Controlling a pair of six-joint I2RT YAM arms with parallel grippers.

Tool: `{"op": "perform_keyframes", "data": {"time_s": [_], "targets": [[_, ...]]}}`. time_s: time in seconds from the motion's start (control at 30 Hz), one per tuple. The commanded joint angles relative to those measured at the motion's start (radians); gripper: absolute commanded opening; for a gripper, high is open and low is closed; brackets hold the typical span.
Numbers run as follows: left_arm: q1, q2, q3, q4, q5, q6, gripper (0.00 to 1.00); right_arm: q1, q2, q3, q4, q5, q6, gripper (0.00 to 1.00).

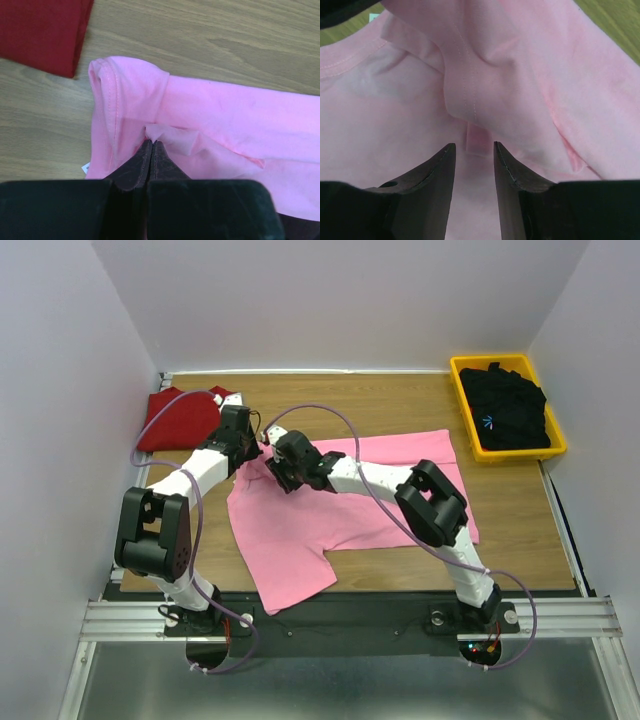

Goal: Fold and stack the t-shirts
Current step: Fold the tshirt

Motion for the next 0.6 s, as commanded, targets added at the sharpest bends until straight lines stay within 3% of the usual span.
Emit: {"op": "perform_keyframes", "data": {"time_s": [0.0,0.33,0.57], "targets": [[-0.004,-0.006,-0.001,0.026,-0.014,0.013,0.0,0.007,0.018,0.055,0.008,0.029,-0.052,0.42],[-0.006,-0.003,-0.001,0.026,-0.013,0.013,0.01,0.016,0.048,0.064,0.007,0.024,-0.052,0.41],[-0.006,-0.002,-0.001,0.026,-0.011,0.013,0.0,0.016,0.061,0.066,0.008,0.081,-0.052,0.31]]}}
